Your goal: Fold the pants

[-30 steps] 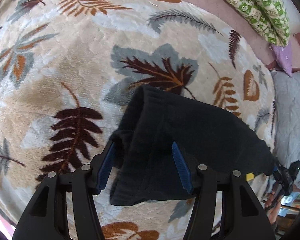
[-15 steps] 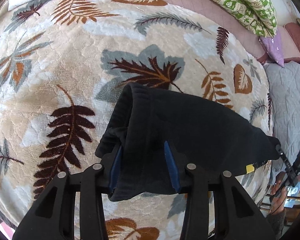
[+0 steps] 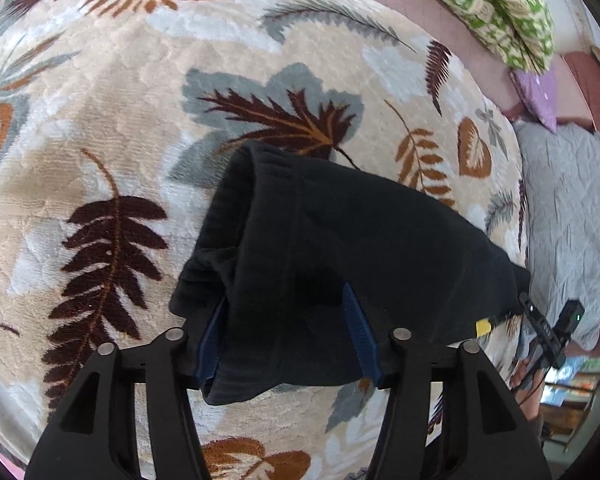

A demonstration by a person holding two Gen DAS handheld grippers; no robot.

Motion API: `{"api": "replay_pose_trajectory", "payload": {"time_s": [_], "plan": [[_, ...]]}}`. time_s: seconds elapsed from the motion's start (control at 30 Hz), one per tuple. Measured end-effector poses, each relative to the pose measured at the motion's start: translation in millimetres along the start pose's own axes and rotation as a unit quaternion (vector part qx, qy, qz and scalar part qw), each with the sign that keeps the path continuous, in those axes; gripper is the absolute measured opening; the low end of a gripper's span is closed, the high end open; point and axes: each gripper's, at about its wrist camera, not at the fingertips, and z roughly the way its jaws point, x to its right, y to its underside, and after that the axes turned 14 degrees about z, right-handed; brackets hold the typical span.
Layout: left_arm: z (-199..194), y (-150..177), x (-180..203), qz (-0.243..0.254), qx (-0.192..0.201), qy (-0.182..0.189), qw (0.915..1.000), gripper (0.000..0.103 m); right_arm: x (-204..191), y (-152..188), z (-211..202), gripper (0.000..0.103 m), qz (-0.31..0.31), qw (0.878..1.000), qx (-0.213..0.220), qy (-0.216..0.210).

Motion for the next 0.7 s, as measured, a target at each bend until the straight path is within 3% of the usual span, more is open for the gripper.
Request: {"api": "replay_pose_trajectory", "payload": {"time_s": [0.07, 0.1, 0.13, 0.17, 0.2, 0.23, 0.37, 0.47, 0.57, 0.7], "plan": [[-5, 4, 6, 0.013, 0.012, -0.007, 0.9998, 0.056, -2, 1, 6, 0.034, 0.002, 1.0, -0.01, -0.002], [-7, 5, 8, 0.016, 0.019, -0.013, 0.9996, 0.052, -3, 1, 8, 0.034, 0.0, 1.0, -0.011, 0.001], [-9, 6, 11, 0.021, 0.024, -0.029, 0.9991, 0.044, -4, 2, 9, 0.032, -0.002, 1.0, -0.011, 0.007], [-10, 6, 13, 0.024, 0.021, -0.048, 0.9984, 0.029, -6, 3, 11, 0.028, -0.008, 1.0, -0.011, 0.014], [-9, 6, 13, 0.025, 0.013, -0.064, 0.9975, 0.024, -7, 4, 12, 0.015, -0.015, 1.0, -0.008, 0.021], [-10, 6, 13, 0.026, 0.006, -0.076, 0.9967, 0.023, -9, 4, 12, 0.006, -0.023, 0.999, -0.004, 0.033], [-29, 7, 9, 0.045, 0.024, -0.095, 0.9942, 0.023, -16, 2, -4, 0.006, -0.034, 0.999, 0.014, 0.035], [-26, 11, 0, 0.057, 0.005, -0.103, 0.9931, 0.023, -13, -1, -22, 0.006, -0.023, 0.999, 0.033, 0.019], [-9, 15, -8, 0.057, -0.019, -0.114, 0.9916, 0.023, 1, 2, -13, 0.006, -0.009, 0.999, 0.021, 0.037], [-3, 14, -10, 0.055, -0.01, -0.12, 0.9912, 0.026, 20, 8, 4, 0.007, 0.021, 0.999, 0.015, 0.044]]}}
